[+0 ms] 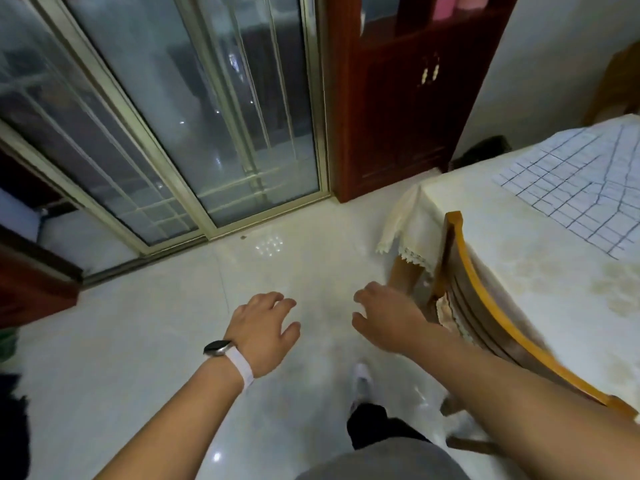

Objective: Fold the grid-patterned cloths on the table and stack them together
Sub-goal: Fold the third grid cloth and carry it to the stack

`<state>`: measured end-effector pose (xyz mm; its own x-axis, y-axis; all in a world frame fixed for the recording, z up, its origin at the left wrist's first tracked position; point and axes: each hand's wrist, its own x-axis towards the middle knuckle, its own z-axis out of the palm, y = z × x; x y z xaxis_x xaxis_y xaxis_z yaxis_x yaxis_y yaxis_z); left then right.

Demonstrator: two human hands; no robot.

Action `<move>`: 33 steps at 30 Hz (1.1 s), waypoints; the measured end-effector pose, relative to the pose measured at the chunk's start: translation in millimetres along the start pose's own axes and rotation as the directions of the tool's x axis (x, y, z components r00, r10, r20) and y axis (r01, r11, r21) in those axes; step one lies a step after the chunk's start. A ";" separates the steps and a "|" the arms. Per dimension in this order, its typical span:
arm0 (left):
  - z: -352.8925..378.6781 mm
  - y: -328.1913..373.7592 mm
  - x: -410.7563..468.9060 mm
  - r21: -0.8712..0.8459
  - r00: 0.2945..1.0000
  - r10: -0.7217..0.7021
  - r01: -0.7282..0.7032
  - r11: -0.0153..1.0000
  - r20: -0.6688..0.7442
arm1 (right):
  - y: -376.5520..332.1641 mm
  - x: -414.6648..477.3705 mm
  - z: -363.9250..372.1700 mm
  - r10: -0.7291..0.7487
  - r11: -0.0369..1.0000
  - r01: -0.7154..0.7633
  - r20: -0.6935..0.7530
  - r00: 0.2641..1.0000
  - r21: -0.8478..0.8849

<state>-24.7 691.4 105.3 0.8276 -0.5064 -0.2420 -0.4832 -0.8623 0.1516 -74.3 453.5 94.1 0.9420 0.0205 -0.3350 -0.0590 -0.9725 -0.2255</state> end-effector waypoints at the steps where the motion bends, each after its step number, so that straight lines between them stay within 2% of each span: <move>1: -7.0 -1.8 20.9 0.014 1.000 0.004 -0.004 1.000 0.018 | 8.5 15.1 -5.8 0.007 1.000 -0.007 0.017 1.000 0.007; 6: -43.8 6.4 121.4 0.045 0.998 0.052 -0.054 0.998 0.034 | 58.5 78.6 -44.1 0.073 0.996 -0.075 0.056 0.996 0.043; 16: -104.5 11.1 260.0 0.022 0.983 0.163 -0.161 0.987 -0.082 | 115.2 166.2 -129.0 0.185 0.978 -0.174 -0.093 0.978 0.114; 23: -107.2 -8.1 352.6 -0.044 0.972 0.234 -0.235 0.971 -0.028 | 130.1 227.0 -138.3 0.315 0.941 -0.313 0.001 0.949 0.130; 26: -109.8 -20.5 407.2 -0.042 0.961 0.276 -0.275 0.961 0.023 | 132.6 264.4 -139.6 0.378 0.918 -0.376 0.014 0.926 0.124; 33: -145.0 -79.4 537.6 -0.113 0.932 0.361 -0.355 0.928 0.032 | 127.0 361.9 -174.3 0.511 0.843 -0.503 0.009 0.860 0.193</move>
<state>500.0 488.9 102.2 0.5880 -0.7834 -0.2013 -0.7101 -0.6191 0.3354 316.7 296.9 103.6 0.7767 -0.4770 -0.4114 -0.5870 -0.7849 -0.1981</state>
